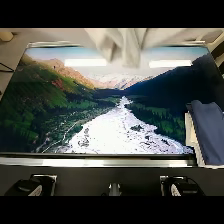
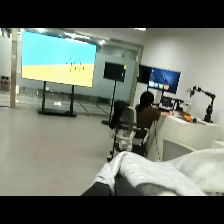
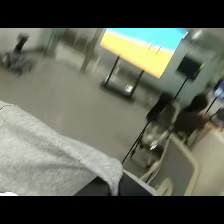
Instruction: Fold the shirts.
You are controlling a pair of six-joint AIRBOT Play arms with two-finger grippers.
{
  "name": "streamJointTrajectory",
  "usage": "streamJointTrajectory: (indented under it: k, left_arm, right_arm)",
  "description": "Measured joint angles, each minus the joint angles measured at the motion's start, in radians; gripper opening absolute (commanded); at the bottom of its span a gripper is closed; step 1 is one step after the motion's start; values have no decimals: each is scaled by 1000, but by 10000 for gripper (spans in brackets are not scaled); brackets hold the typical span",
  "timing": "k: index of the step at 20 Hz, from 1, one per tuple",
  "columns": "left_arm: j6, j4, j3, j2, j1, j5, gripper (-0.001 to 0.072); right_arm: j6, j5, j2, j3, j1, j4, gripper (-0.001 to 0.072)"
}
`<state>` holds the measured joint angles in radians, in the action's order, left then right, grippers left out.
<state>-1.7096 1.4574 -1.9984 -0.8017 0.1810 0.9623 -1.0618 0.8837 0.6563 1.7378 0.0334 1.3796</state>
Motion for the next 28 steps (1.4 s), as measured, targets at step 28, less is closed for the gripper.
streamJointTrajectory:
  k: [28]
  left_arm:
    - [-83,445,171,72,-15,-71,21]
  right_arm:
    - [-11,335,71,87,0,304,17]
